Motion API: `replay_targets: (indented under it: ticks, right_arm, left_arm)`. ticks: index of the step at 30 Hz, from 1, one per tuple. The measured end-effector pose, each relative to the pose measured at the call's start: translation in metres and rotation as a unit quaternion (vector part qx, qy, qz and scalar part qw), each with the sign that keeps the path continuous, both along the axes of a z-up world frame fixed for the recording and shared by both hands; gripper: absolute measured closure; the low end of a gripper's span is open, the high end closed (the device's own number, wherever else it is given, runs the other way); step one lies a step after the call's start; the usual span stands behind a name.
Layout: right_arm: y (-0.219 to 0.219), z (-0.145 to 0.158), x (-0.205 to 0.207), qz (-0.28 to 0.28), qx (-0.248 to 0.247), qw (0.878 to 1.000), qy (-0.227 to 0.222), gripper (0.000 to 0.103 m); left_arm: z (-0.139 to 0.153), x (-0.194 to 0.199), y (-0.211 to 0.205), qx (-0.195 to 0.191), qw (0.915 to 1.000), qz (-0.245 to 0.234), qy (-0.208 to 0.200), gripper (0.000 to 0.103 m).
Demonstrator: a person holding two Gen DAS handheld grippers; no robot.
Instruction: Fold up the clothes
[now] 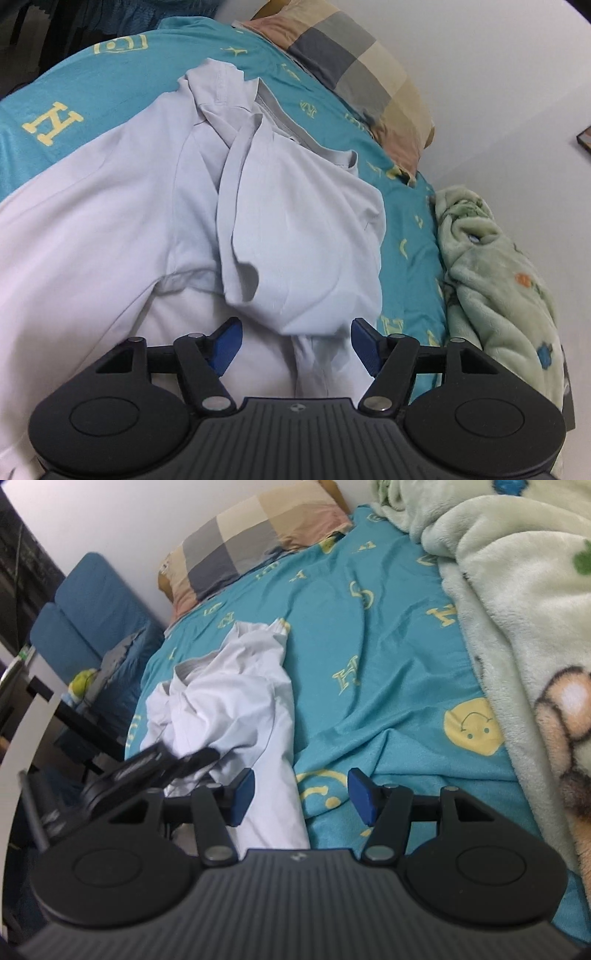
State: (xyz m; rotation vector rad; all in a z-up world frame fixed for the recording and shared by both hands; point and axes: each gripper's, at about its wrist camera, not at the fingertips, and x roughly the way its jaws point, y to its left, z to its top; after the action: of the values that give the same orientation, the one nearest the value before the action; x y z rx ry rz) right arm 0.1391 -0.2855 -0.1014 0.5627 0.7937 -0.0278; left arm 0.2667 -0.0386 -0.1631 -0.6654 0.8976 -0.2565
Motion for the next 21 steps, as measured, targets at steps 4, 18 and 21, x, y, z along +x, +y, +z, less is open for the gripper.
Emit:
replay_targets:
  ticks: [4,18,21]
  right_arm:
    - [0.005,-0.002,0.003,0.014,0.0,1.0,-0.001,0.044]
    - [0.009,-0.009,0.011,0.035,0.005,0.999,-0.002,0.044]
    - [0.01,-0.007,0.011,0.041,0.006,0.999,-0.007,0.044]
  left_arm:
    - [0.012,0.01,0.001,0.011,0.9994,-0.006,-0.031,0.095]
    - [0.009,0.045,0.011,0.11,0.9934,-0.016,-0.027,0.092]
    - [0.018,0.033,0.014,0.113,0.993,-0.017,-0.031,0.078]
